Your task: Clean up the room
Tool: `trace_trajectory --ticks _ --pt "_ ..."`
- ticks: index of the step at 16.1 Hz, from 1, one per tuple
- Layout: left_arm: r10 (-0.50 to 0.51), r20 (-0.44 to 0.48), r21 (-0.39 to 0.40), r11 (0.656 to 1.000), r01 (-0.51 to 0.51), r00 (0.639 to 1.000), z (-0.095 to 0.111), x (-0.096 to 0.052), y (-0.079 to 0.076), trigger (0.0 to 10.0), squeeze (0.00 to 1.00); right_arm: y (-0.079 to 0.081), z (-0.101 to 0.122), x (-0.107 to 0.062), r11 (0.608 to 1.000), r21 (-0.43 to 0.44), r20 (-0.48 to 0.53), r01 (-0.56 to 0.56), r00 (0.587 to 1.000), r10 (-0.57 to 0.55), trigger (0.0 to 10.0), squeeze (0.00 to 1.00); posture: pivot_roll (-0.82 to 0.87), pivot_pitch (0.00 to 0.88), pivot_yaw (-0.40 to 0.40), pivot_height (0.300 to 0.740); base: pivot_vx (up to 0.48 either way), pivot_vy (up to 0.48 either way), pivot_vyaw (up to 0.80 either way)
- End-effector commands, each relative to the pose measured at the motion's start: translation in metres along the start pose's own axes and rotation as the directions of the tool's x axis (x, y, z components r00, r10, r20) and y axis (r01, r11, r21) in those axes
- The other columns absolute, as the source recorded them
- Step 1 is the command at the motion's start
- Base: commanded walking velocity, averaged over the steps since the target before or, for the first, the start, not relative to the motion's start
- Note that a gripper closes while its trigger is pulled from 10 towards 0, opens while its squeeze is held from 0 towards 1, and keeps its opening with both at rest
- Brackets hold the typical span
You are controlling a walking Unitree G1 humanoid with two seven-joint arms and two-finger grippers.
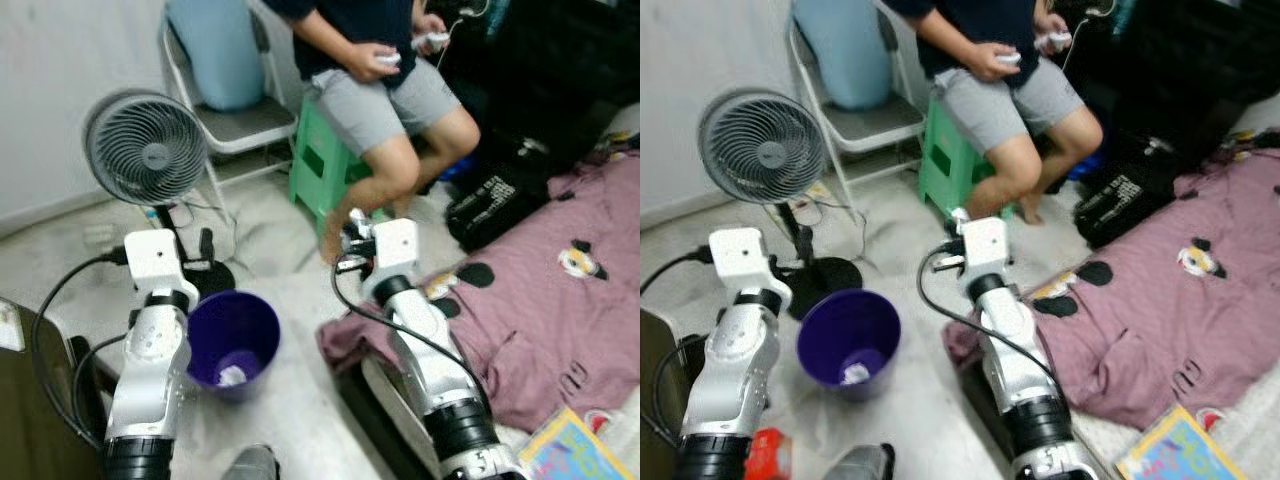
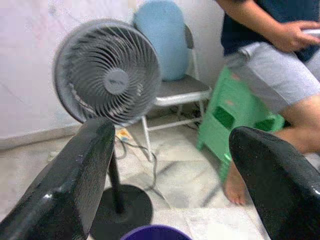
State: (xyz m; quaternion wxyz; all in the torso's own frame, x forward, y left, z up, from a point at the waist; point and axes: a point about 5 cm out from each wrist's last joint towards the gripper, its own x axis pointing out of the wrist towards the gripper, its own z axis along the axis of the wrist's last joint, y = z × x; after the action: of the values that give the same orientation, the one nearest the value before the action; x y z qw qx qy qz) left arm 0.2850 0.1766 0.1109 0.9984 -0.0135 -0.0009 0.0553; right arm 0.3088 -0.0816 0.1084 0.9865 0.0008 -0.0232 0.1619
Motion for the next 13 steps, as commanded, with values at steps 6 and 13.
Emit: trace_trajectory --ticks 6,13 --pt "-0.027 -0.003 -0.002 1.0 0.027 1.0 -0.0002 0.0007 -0.0064 10.0 0.0 -0.0062 -0.0017 -0.0003 1.0 0.004 -0.005 0.03 1.0 -0.03 10.0 0.0 0.09 0.0 -0.013 0.74 0.0 0.0 0.23" --pt "-0.046 -0.002 -0.005 0.999 0.046 0.999 -0.0006 0.0007 -0.0106 10.0 0.0 -0.0046 -0.0023 -0.0011 1.0 -0.014 -0.003 0.024 1.0 -0.025 10.0 0.0 0.09 0.0 -0.008 0.74 0.0 0.0 0.34"
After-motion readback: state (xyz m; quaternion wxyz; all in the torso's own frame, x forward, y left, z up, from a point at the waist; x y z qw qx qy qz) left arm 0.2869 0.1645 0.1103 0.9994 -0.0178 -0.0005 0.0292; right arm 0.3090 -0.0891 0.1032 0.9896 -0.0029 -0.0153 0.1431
